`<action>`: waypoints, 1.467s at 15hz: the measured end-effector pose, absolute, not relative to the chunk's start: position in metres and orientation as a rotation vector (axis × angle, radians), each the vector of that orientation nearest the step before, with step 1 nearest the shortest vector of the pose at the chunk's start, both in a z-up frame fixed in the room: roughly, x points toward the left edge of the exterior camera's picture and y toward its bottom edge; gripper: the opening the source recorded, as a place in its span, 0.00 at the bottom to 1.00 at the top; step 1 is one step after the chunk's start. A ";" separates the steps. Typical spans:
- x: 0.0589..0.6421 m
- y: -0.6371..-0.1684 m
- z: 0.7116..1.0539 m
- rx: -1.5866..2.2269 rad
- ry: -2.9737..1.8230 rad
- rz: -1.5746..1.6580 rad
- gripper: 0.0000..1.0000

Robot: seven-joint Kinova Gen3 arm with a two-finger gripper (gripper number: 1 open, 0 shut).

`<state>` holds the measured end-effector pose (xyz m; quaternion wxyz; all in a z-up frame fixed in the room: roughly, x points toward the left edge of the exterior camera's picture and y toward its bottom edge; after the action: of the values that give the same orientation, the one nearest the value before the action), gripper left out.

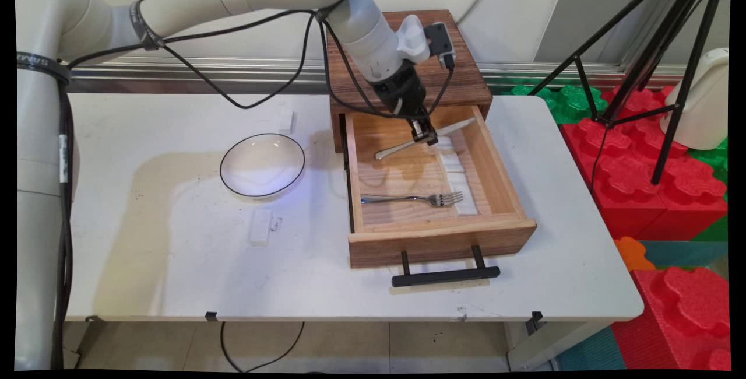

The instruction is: Place the picked object into the drawer

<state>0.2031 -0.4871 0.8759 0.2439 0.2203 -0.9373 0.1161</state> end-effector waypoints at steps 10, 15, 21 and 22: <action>0.196 -0.496 0.839 0.615 -2.582 0.308 0.00; 0.192 -0.499 0.828 0.616 -2.581 0.307 0.00; 0.188 -0.505 0.819 0.620 -2.572 0.319 1.00; 0.188 -0.505 0.818 0.622 -2.569 0.323 1.00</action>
<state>0.1878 -0.5054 0.8179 0.2369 0.2270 -0.9373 0.1177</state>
